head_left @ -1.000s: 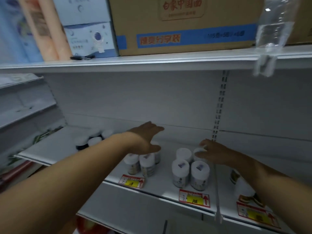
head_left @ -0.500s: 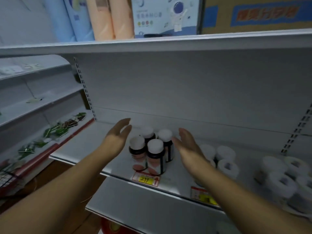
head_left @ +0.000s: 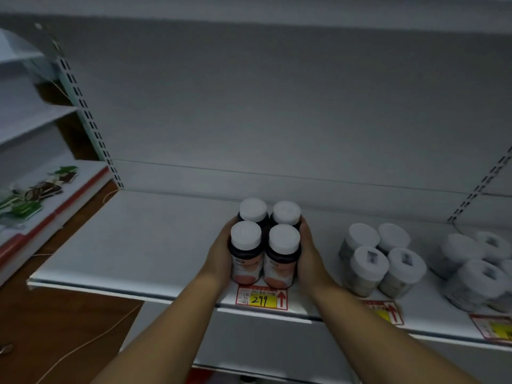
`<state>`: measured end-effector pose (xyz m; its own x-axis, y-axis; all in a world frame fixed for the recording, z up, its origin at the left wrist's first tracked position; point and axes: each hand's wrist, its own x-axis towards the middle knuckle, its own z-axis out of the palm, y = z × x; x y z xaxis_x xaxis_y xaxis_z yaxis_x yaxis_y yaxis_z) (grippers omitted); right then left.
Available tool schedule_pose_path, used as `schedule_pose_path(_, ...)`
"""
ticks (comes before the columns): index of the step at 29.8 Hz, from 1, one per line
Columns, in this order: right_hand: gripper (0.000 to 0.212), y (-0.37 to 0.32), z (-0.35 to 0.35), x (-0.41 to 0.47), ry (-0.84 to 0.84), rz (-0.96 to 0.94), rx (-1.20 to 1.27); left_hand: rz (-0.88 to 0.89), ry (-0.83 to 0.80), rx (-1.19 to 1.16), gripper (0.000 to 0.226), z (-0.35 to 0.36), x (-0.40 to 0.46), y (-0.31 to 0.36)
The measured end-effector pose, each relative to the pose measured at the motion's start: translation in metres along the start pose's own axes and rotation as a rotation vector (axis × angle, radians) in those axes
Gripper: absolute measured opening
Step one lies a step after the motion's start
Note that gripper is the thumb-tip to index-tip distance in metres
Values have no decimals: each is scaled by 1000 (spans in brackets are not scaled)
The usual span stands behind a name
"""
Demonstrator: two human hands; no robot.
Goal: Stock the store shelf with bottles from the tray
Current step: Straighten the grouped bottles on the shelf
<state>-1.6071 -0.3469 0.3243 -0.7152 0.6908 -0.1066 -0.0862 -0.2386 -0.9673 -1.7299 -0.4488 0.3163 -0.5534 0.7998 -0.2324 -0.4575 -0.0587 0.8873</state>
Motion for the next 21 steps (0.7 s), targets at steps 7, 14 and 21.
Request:
schedule_pose_path(7, 58, 3, 1, 2, -44, 31, 71, -124, -102, -120, 63, -8, 5, -6)
schedule_pose_path(14, 53, -10, 7, -7, 78, -31, -16, -61, 25, -24, 52, 0, -11, 11)
schedule_pose_path(21, 27, -68, -25, -83, 296, -579, -239, 960, 392, 354, 29, 52, -70, 49)
